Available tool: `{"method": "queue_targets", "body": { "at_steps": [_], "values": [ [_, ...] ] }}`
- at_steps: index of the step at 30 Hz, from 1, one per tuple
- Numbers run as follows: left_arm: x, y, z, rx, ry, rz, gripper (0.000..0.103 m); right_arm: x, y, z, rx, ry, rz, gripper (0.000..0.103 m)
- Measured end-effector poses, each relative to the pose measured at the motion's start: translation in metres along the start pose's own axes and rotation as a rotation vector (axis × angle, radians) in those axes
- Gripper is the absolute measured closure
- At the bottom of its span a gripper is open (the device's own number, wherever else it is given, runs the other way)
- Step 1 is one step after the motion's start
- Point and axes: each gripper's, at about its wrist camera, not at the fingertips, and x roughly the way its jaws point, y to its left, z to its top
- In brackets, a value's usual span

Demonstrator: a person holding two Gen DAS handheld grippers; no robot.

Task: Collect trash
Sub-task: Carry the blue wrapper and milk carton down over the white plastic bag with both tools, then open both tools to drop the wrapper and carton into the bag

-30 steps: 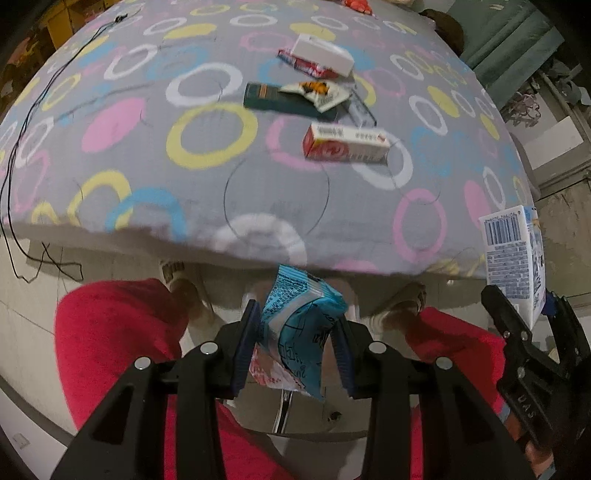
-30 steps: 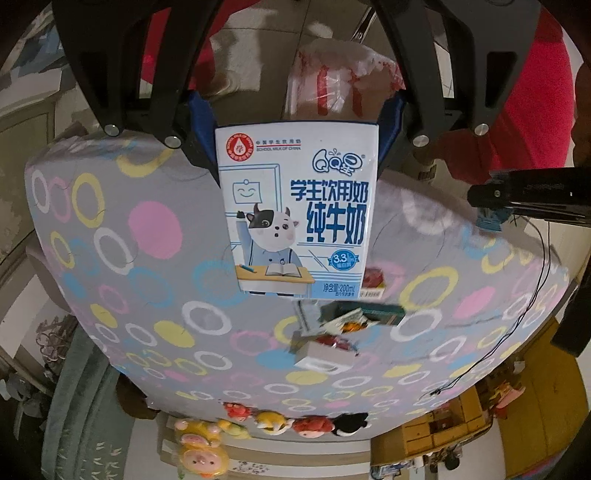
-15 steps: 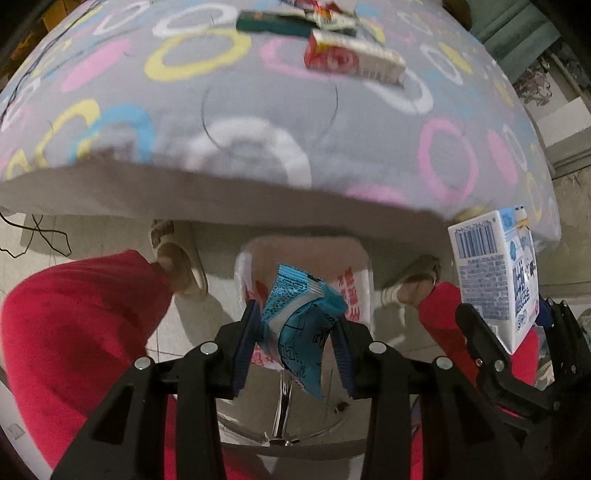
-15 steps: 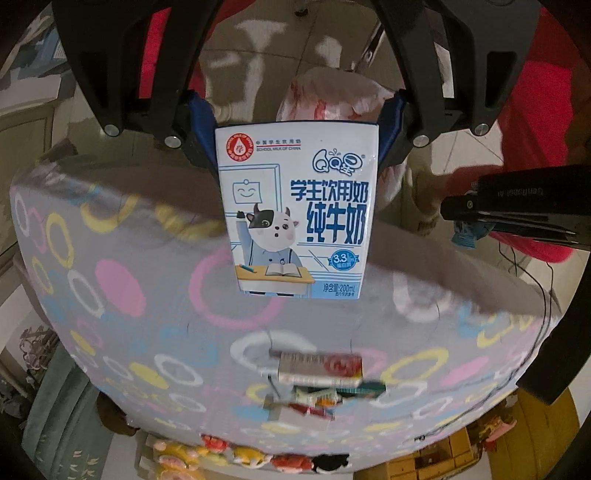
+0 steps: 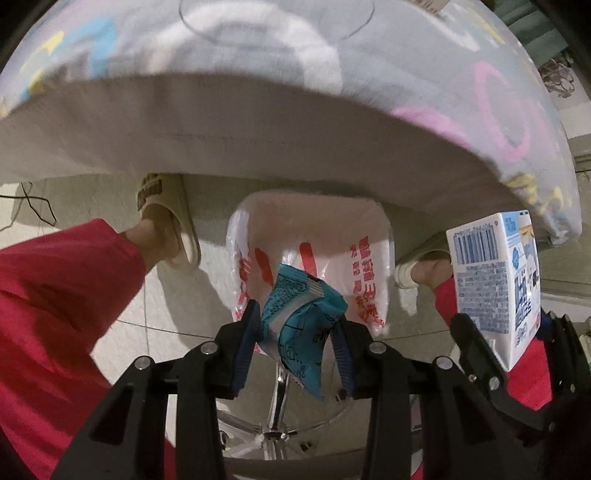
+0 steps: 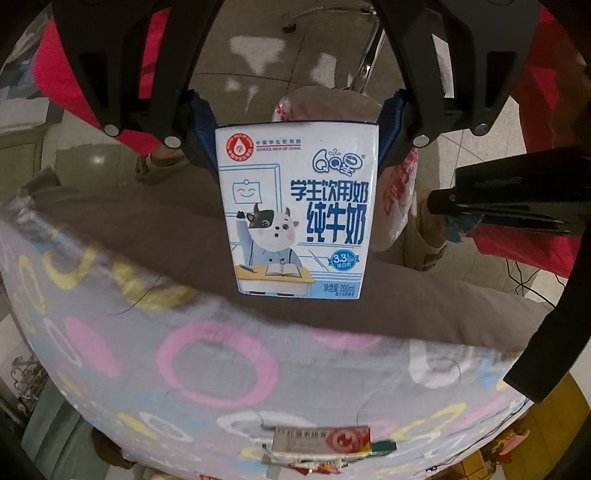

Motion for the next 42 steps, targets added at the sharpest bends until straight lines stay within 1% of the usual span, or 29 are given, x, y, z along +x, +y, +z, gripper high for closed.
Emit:
{"method": "queue_targets", "body": {
  "at_steps": [7, 14, 19, 24, 27, 33, 42],
  "values": [
    [0.036, 0.001, 0.003, -0.047, 0.046, -0.010, 0.065, 0.030, 0.005, -0.006, 0.007, 0.062, 0.005, 0.034],
    [0.058, -0.001, 0.010, -0.084, 0.090, 0.000, 0.065, 0.057, 0.009, -0.013, 0.017, 0.135, 0.019, 0.034],
    [0.077, 0.003, 0.014, -0.121, 0.134, -0.008, 0.065, 0.075, 0.016, -0.014, 0.010, 0.176, 0.017, 0.034],
    [0.096, 0.003, 0.015, -0.127, 0.185, 0.004, 0.065, 0.090, 0.019, -0.018, 0.001, 0.219, 0.017, 0.034],
    [0.104, 0.005, 0.018, -0.141, 0.205, -0.001, 0.065, 0.096, 0.017, -0.020, 0.010, 0.243, 0.022, 0.034],
    [0.119, 0.005, 0.021, -0.143, 0.239, 0.017, 0.065, 0.110, 0.013, -0.019, 0.026, 0.283, 0.030, 0.034],
    [0.133, 0.005, 0.025, -0.159, 0.281, 0.001, 0.065, 0.128, 0.014, -0.020, 0.016, 0.337, 0.044, 0.034]
  ]
}}
